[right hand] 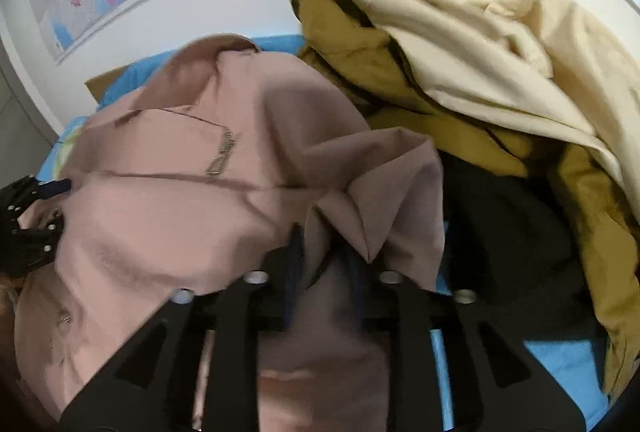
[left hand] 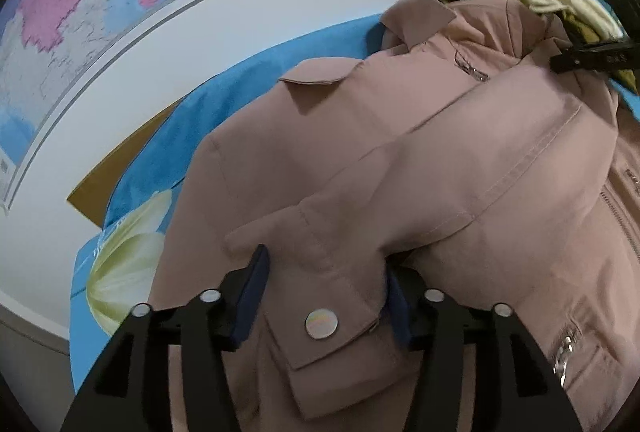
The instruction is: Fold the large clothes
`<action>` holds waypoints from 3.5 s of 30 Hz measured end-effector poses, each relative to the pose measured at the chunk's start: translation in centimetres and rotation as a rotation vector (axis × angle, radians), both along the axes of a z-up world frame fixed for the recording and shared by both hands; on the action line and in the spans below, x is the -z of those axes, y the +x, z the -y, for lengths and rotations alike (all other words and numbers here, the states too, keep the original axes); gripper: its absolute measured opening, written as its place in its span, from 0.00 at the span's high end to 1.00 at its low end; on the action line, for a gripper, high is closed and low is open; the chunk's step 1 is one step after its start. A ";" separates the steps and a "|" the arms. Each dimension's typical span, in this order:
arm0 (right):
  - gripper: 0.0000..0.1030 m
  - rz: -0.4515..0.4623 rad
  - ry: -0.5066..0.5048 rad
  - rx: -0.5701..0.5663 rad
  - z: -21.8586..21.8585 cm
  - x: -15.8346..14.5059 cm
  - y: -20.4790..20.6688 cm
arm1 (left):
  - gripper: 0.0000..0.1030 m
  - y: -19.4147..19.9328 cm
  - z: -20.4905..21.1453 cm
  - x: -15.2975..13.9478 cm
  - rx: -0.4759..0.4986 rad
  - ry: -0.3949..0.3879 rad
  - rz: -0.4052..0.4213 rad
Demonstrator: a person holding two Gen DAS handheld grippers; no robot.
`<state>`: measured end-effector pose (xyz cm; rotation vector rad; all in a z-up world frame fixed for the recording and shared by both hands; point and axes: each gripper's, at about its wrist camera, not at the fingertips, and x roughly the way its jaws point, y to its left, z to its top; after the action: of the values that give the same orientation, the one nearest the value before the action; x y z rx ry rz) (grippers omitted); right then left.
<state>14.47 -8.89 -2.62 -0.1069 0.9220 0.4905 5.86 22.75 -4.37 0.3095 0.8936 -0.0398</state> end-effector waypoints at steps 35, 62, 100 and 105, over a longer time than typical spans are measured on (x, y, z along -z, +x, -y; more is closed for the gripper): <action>0.95 -0.060 -0.090 0.127 1.6 2.4 -1.5 | 0.21 -5.2 -0.8 -2.6 0.203 -0.161 0.089; 0.54 0.043 0.058 0.079 0.9 -2.7 -5.6 | 0.91 -0.3 -4.9 -0.9 -0.004 -0.228 0.064; 0.42 -0.088 0.107 -0.593 -23.9 -1.0 -14.9 | 0.91 -15.4 -18.6 -0.8 -0.202 0.076 -0.041; 0.42 -0.149 0.177 -0.800 -30.0 -0.8 -19.7 | 0.97 -16.4 -18.8 -5.1 -0.166 -0.090 0.039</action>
<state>-5.23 21.11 -1.79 -0.2843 0.9575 1.3327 -10.57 41.52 0.75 0.1512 0.8738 0.0793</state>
